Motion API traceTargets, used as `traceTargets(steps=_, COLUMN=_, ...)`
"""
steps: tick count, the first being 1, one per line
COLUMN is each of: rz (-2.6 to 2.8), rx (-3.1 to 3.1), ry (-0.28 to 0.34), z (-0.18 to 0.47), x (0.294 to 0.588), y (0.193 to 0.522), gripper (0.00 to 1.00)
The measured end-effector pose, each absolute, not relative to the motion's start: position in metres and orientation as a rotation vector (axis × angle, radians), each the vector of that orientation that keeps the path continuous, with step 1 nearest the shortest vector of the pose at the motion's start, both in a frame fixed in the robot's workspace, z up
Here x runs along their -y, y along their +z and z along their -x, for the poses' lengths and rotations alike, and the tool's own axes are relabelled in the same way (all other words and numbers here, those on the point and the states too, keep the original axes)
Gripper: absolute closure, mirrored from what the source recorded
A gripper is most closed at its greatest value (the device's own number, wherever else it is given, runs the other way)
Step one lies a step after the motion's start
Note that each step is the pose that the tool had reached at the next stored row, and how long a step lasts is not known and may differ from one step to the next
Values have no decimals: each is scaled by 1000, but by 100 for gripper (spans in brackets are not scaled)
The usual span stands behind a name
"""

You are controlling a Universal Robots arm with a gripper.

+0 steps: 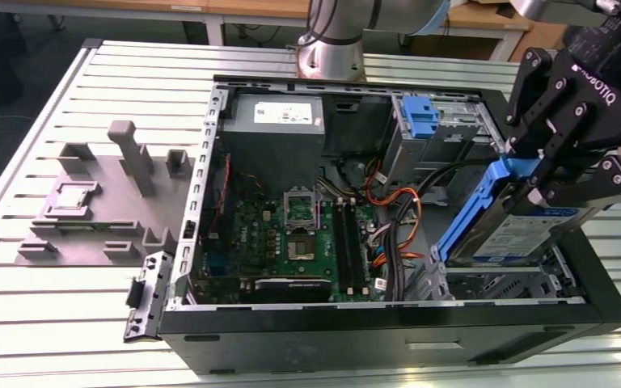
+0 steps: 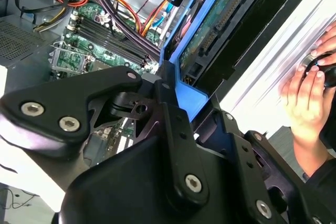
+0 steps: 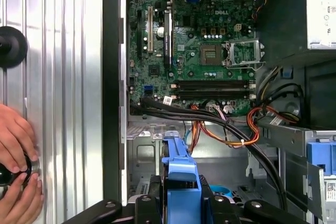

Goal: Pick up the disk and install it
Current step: 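Insert the disk into the insertion slot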

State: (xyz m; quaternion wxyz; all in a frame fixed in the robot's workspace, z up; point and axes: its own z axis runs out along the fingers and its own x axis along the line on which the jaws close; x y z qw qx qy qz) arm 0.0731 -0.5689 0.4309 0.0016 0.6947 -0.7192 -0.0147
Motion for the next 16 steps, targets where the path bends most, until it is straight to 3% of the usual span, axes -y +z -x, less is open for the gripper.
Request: traceTargets(steps=16, rz=-2184, rx=2250, ry=-49, z=-73, x=569, y=423, gripper=64)
